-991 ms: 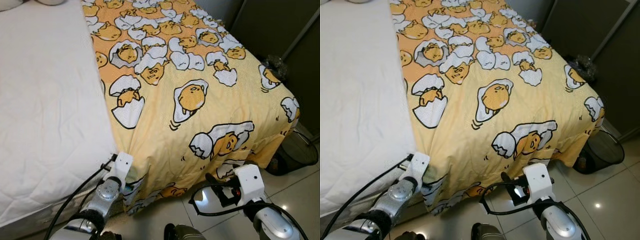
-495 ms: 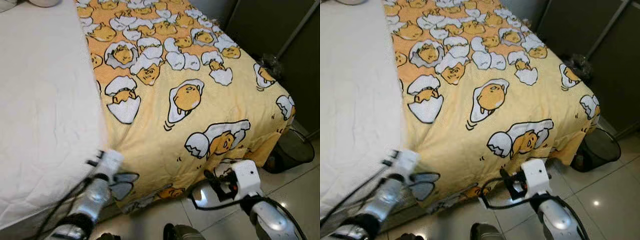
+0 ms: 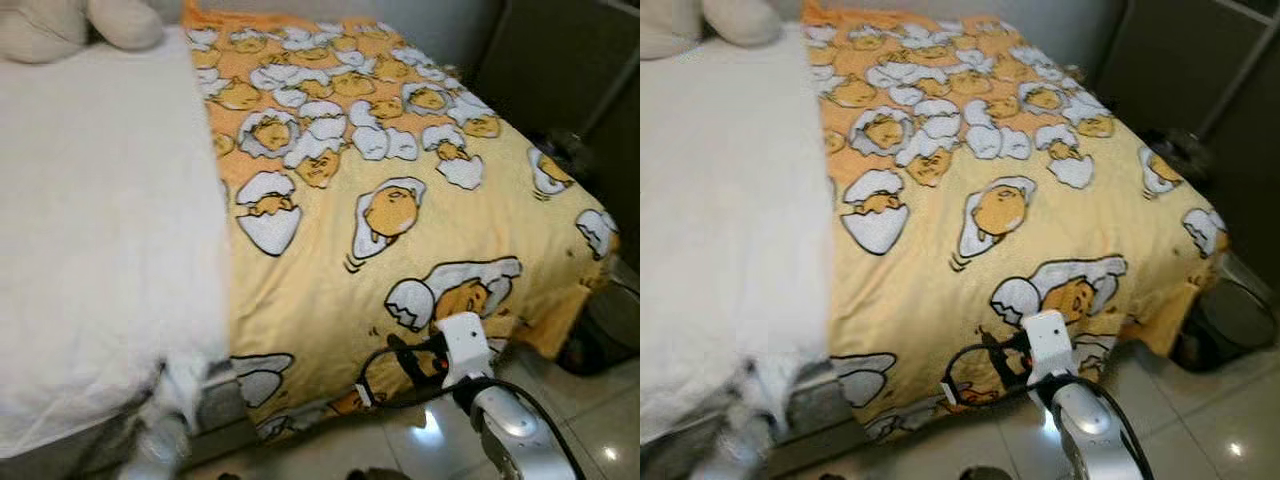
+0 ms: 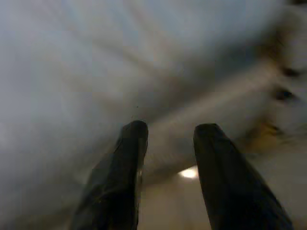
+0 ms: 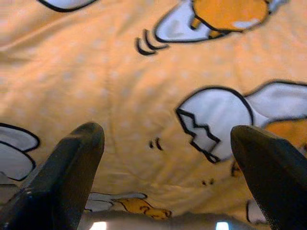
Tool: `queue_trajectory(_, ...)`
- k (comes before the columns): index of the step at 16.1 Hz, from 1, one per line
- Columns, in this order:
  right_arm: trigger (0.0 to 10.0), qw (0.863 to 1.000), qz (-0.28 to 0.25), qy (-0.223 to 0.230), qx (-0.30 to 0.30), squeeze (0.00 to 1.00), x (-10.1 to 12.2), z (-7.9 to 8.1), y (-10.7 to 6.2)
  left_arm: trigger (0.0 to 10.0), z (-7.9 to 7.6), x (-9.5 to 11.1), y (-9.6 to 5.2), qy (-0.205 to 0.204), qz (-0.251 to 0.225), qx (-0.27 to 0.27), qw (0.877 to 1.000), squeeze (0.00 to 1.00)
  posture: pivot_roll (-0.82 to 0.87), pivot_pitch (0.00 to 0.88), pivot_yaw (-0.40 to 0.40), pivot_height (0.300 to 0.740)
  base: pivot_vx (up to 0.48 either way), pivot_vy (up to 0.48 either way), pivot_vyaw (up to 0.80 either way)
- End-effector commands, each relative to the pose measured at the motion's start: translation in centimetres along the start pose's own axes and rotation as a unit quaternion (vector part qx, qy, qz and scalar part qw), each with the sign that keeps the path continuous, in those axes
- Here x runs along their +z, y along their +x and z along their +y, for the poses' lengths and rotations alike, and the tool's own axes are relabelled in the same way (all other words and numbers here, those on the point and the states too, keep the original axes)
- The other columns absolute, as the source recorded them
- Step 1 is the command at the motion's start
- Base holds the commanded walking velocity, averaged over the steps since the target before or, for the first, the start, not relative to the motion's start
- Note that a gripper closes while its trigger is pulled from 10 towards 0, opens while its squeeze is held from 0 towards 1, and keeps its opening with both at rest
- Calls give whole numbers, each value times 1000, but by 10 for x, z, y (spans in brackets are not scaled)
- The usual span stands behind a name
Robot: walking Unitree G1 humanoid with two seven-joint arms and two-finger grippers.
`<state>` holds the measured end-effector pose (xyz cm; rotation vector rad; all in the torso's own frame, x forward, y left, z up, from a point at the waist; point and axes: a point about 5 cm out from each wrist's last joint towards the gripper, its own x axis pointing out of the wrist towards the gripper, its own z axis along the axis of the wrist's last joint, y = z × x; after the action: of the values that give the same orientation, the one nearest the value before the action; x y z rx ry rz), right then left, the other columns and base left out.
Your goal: Clean up the room
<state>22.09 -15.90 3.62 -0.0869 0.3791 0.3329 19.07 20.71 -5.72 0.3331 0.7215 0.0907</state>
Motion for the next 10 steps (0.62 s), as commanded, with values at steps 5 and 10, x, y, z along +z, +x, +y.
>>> queue_trajectory(5,10000,993,-109,-23,-42,0,57,-15,26,10000,13,153,-5,-59,-310,65,947,1000,-16,0,-48,740,0,0,0)
queue_trajectory(10,10000,984,-164,-4,-70,0,88,-22,49,10000,10,181,-15,-126,-355,12,926,4,-18,0,-9,740,0,0,144)
